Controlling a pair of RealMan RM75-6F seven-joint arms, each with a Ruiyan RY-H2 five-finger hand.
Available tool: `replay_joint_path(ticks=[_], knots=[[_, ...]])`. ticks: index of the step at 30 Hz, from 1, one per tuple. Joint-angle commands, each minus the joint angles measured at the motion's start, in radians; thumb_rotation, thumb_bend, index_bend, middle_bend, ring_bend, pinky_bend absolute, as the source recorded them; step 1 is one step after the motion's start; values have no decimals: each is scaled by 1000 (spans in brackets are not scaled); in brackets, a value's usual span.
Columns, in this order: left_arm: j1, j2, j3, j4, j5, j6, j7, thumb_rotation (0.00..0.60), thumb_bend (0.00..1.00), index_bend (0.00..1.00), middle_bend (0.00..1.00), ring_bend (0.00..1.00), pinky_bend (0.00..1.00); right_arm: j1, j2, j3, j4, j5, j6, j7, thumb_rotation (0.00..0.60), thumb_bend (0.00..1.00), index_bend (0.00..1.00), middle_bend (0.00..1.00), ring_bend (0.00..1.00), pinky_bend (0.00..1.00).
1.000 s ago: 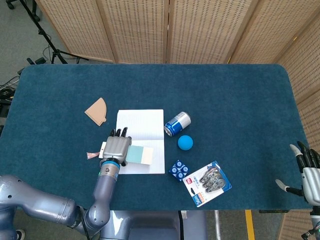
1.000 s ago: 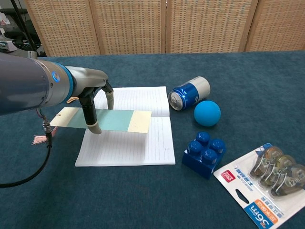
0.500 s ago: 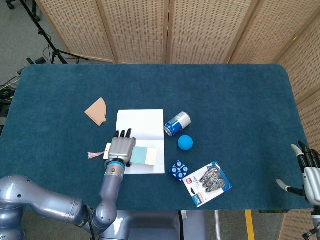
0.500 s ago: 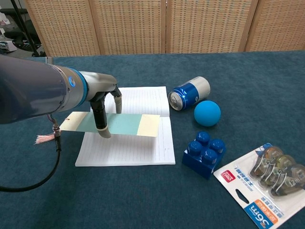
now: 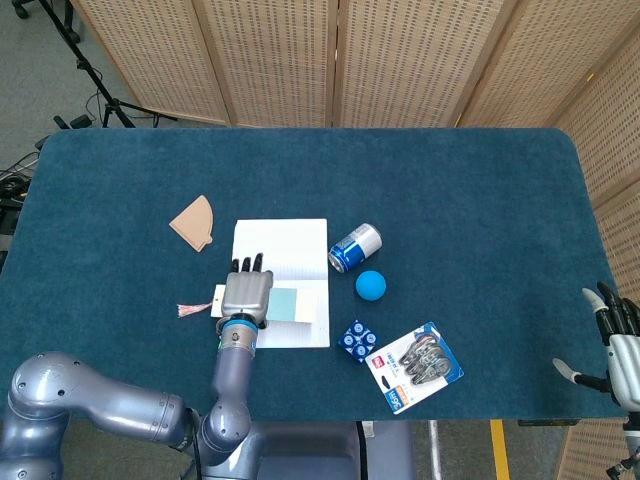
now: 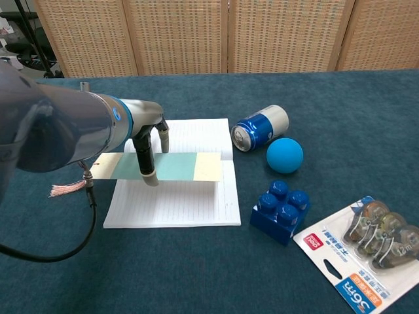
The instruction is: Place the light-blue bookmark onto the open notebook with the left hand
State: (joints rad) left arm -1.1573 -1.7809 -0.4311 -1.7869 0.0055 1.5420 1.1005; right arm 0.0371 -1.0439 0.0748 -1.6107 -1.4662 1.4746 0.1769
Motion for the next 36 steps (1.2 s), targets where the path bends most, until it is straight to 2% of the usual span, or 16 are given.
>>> replay_joint_path(ticks=[1, 19, 36], knots=[[-2, -14, -9, 12, -3, 5, 2, 600, 441, 651, 0, 0, 0, -1, 1, 0, 0, 0, 1, 3, 600, 53, 5, 0, 0, 0], [-13, -107, -47, 112, 29, 37, -1, 600, 450, 687, 0, 0, 0, -5, 8, 2, 6, -2, 7, 38, 600, 53, 5, 0, 0, 0], [3, -132, -76, 161, 48, 15, 16, 600, 454, 687, 0, 0, 0, -7, 10, 0, 2, -9, 13, 41, 600, 53, 5, 0, 0, 0]])
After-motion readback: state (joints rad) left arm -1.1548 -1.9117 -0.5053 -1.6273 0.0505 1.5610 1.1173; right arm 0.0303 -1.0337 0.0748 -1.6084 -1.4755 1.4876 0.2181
